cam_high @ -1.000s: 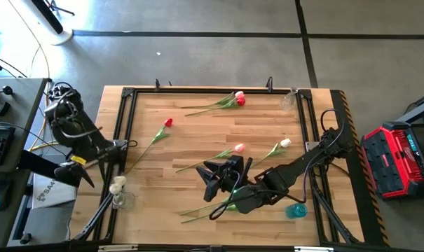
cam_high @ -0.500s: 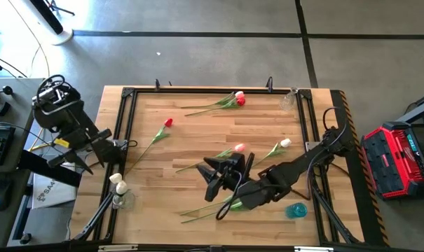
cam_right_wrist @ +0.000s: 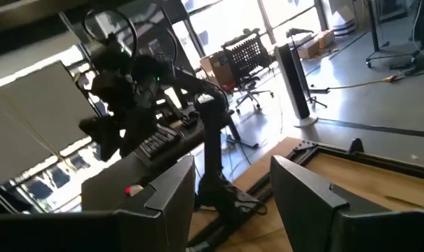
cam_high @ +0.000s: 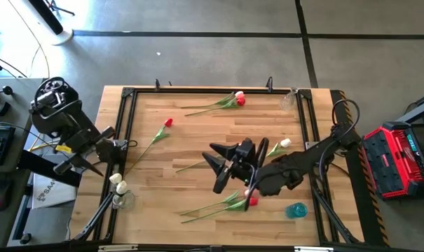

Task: Sort flowers into vase by color
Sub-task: Put the white flower into the bottom transparent vase

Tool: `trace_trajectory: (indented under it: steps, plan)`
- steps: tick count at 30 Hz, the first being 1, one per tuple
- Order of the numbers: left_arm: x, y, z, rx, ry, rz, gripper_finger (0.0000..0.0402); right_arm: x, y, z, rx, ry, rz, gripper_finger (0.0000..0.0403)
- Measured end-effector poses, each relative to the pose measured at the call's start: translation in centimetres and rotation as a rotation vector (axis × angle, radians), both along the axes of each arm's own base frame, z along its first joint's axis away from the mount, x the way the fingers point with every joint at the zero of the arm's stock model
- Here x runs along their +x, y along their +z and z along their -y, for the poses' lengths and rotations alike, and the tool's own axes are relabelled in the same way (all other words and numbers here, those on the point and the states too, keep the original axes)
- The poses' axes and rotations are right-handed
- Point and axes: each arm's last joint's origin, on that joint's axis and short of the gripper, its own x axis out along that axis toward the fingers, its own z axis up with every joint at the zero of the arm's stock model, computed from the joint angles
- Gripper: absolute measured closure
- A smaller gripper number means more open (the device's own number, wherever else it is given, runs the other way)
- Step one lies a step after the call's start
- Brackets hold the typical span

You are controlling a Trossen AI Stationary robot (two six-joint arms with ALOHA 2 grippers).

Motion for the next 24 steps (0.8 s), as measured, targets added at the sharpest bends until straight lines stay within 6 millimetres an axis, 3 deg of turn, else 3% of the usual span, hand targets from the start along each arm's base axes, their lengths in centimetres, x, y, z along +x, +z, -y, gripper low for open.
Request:
trace_trajectory:
  steps: [10,16,24]
  plan:
    - [2.6,1.1,0.9,-0.052,0.125,0.08,0.0255,-0.7,1.0,0.4,-0.092,-0.008,-0.027,0.0228]
    - [5.3,1.2,1.6,-0.08,0.146,0.068,0.0255,-3.6,3.4,1.9,-0.096,-0.013,-0.037,0.0231]
    - [8.0,0.9,2.0,-0.085,0.217,0.059,0.0255,-7.5,4.1,3.3,-0.076,0.008,-0.143,0.0253]
